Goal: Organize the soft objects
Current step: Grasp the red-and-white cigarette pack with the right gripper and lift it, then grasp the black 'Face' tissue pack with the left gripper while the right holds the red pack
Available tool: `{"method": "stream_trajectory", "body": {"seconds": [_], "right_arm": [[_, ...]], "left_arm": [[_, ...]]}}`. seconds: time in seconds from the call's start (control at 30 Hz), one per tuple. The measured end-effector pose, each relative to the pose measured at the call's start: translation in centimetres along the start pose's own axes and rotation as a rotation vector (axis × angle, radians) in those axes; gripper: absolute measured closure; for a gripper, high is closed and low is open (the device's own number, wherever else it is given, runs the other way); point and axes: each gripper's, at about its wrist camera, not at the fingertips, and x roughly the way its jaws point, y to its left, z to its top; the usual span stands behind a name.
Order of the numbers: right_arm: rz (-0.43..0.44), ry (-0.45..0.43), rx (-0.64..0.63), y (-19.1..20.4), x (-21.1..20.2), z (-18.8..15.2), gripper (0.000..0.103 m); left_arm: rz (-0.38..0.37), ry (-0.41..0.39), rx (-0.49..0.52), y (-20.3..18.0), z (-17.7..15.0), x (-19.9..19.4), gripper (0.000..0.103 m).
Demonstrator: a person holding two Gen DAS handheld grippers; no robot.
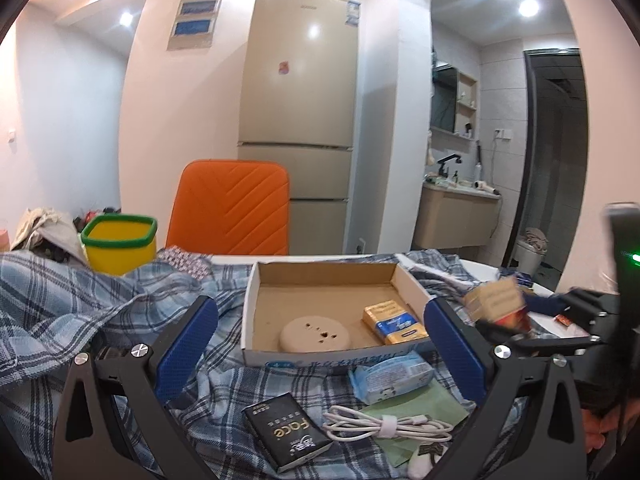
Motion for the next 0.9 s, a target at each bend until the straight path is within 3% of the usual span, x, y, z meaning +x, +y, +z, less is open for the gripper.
{"method": "stream_trajectory", "body": {"seconds": [0.07,0.27,0.37,0.43,0.5,0.7,0.9], "right_arm": [[-0.011,-0.092,-0.004,0.1,-0.8,-0.1,0.041],[-0.011,-0.232,0.059,-0.6,-2.8,-0.5,0.041],[-0.013,-0.229,0.038,-0.2,-3.0,-0.7,0.041],[-0.010,-0.222,0.035,-0.2,-2.9,-0.9,0.041],[-0.007,-0.223,0.043,-0.4,-2.9,-1.0,0.041],[-0.008,-0.214,0.045,-0.4,-2.6,-1.1,0.041],[-0.013,-0.204,0.032,-0.2,-2.5,-1.1,0.041]], "left_arm": [[0.007,0.024,-0.019,0.5,0.0,0.5,0.000],[0.008,0.070,-0.042,1.2,-0.2,1.3,0.000],[0.045,0.114,-0.017,1.0,-0.3,1.9,0.000],[0.120,0.191,0.003,1.1,-0.4,3.1,0.000],[0.145,0.272,-0.015,1.6,-0.7,4.2,0.002],[0.077,0.470,-0.139,3.6,-1.9,6.5,0.023],[0.037,0.590,-0.124,2.7,-3.3,7.7,0.043]]}}
